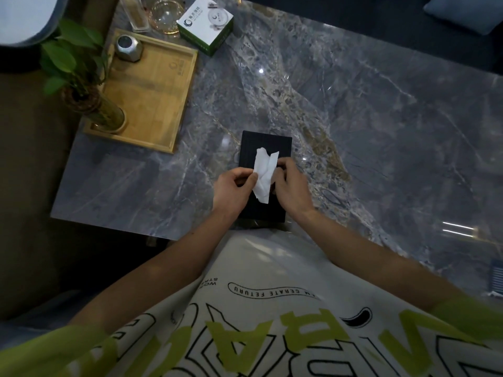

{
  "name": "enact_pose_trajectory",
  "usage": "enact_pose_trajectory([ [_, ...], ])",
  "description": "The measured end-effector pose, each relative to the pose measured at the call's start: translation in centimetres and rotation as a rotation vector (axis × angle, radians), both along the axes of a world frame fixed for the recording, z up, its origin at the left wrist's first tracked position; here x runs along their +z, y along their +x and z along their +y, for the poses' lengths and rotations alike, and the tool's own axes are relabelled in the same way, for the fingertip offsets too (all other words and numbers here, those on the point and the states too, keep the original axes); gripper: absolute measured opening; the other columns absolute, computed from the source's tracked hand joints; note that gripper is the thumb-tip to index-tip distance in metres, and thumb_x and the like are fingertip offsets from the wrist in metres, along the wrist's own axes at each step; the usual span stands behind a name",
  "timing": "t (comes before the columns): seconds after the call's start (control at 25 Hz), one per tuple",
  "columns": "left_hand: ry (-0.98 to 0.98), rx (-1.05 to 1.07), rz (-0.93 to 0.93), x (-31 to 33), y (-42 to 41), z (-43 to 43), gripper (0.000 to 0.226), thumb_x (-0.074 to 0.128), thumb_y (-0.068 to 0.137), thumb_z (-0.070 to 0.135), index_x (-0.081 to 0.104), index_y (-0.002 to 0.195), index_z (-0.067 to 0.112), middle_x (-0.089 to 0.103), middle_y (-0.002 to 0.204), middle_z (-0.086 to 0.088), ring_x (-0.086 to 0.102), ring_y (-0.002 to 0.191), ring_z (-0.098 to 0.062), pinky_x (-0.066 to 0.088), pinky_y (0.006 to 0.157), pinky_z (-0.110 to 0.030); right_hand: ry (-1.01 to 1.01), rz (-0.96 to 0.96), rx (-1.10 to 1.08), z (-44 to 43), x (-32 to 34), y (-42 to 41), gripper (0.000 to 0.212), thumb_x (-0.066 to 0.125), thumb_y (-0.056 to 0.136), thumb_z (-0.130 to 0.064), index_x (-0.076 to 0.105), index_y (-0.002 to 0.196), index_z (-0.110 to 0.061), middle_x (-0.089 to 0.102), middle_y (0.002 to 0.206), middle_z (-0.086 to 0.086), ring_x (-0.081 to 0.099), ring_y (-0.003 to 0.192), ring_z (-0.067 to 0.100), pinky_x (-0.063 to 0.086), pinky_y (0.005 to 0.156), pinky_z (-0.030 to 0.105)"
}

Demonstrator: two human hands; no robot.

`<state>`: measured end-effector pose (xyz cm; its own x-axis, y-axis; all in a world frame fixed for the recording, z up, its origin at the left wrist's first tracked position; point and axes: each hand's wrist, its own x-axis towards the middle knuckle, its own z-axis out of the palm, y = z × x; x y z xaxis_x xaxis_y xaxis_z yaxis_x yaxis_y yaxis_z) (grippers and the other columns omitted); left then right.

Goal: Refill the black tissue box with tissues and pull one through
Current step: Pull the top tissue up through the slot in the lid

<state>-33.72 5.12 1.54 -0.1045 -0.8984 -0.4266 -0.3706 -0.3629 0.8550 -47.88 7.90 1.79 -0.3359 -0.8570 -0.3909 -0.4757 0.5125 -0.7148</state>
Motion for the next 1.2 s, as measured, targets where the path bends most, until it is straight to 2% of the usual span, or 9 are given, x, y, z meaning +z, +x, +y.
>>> enact_pose_trajectory([
  [0.16, 0.005, -0.015, 0.006, 0.2, 0.0, 0.0, 0.012, 0.063, 0.090, 0.019, 0.074, 0.094, 0.014, 0.070, 0.083, 0.011, 0.064, 0.077, 0.008, 0.047, 0.069, -0.002, 0.004, -0.010, 0.004, 0.0, 0.0, -0.3, 0.021, 0.051, 0.093, -0.041, 0.052, 0.107, -0.026, 0.066, 0.082, -0.003, 0.065, 0.076, 0.014, 0.055, 0.069, 0.041],
  [0.24, 0.008, -0.002, 0.020, 0.2, 0.1, 0.1, 0.013, 0.062, 0.090, 0.019, 0.074, 0.094, 0.014, 0.071, 0.085, 0.008, 0.065, 0.079, 0.005, 0.048, 0.070, -0.004, 0.014, 0.012, 0.028, 0.0, 0.1, -0.4, 0.024, 0.058, 0.089, -0.032, 0.052, 0.111, -0.025, 0.066, 0.085, -0.004, 0.064, 0.079, 0.011, 0.054, 0.069, 0.035],
  [0.36, 0.003, 0.027, 0.014, 0.5, 0.0, 0.1, 0.014, 0.060, 0.091, 0.020, 0.073, 0.093, 0.013, 0.073, 0.087, 0.003, 0.066, 0.079, 0.000, 0.050, 0.070, -0.007, 0.035, 0.061, 0.052, 0.1, -0.2, -0.4, 0.028, 0.058, 0.086, -0.019, 0.050, 0.113, -0.023, 0.065, 0.084, -0.001, 0.064, 0.079, 0.016, 0.053, 0.069, 0.037],
  [0.56, 0.097, 0.278, 0.077, -0.1, 0.6, 0.0, 0.013, 0.061, 0.086, 0.023, 0.073, 0.085, 0.018, 0.074, 0.085, 0.000, 0.070, 0.083, -0.013, 0.058, 0.085, -0.039, 0.108, 0.160, 0.122, -0.5, -0.1, -0.3, 0.029, 0.054, 0.084, -0.016, 0.047, 0.112, -0.021, 0.063, 0.087, 0.004, 0.062, 0.077, 0.023, 0.048, 0.060, 0.034],
  [0.64, 0.120, 0.371, 0.154, 0.0, 0.9, -0.1, 0.014, 0.060, 0.084, 0.023, 0.072, 0.077, 0.018, 0.071, 0.079, -0.002, 0.066, 0.076, -0.015, 0.056, 0.082, -0.045, 0.111, 0.246, 0.171, -0.7, 0.1, -0.1, 0.031, 0.053, 0.083, -0.018, 0.044, 0.112, -0.016, 0.061, 0.090, 0.007, 0.059, 0.077, 0.027, 0.046, 0.059, 0.036],
  [0.76, 0.137, 0.396, 0.269, 0.7, 1.3, -0.1, 0.019, 0.059, 0.087, 0.016, 0.068, 0.070, 0.017, 0.064, 0.072, -0.006, 0.059, 0.072, -0.019, 0.052, 0.072, -0.040, 0.101, 0.405, 0.238, -0.7, 0.1, 0.6, 0.035, 0.053, 0.082, -0.025, 0.041, 0.114, -0.016, 0.057, 0.103, 0.008, 0.060, 0.082, 0.031, 0.050, 0.067, 0.042],
  [0.96, 0.148, 0.439, 0.285, 1.2, 2.2, 0.2, 0.019, 0.058, 0.089, 0.013, 0.066, 0.071, 0.016, 0.060, 0.066, -0.002, 0.057, 0.068, -0.018, 0.050, 0.066, -0.033, 0.169, 0.688, 0.327, -1.4, -0.5, 0.5, 0.049, 0.060, 0.084, -0.029, 0.037, 0.125, -0.015, 0.048, 0.117, 0.013, 0.064, 0.079, 0.035, 0.038, 0.056, 0.034],
  [1.08, 0.163, 0.466, 0.284, 1.6, 2.4, -0.2, 0.021, 0.056, 0.092, 0.010, 0.065, 0.073, 0.016, 0.063, 0.069, -0.001, 0.060, 0.067, -0.012, 0.052, 0.064, -0.027, 0.198, 0.667, 0.281, -1.9, -0.8, 0.2, 0.053, 0.063, 0.080, -0.025, 0.036, 0.124, -0.015, 0.048, 0.118, 0.014, 0.064, 0.080, 0.035, 0.039, 0.056, 0.035],
  [1.2, 0.168, 0.485, 0.308, 1.9, 2.3, -0.5, 0.022, 0.056, 0.092, 0.010, 0.062, 0.071, 0.015, 0.062, 0.070, -0.003, 0.059, 0.068, -0.014, 0.053, 0.064, -0.026, 0.132, 0.555, 0.237, -1.7, -1.0, -0.3, 0.044, 0.063, 0.078, -0.024, 0.039, 0.114, -0.017, 0.047, 0.115, 0.010, 0.061, 0.079, 0.033, 0.042, 0.057, 0.036],
])
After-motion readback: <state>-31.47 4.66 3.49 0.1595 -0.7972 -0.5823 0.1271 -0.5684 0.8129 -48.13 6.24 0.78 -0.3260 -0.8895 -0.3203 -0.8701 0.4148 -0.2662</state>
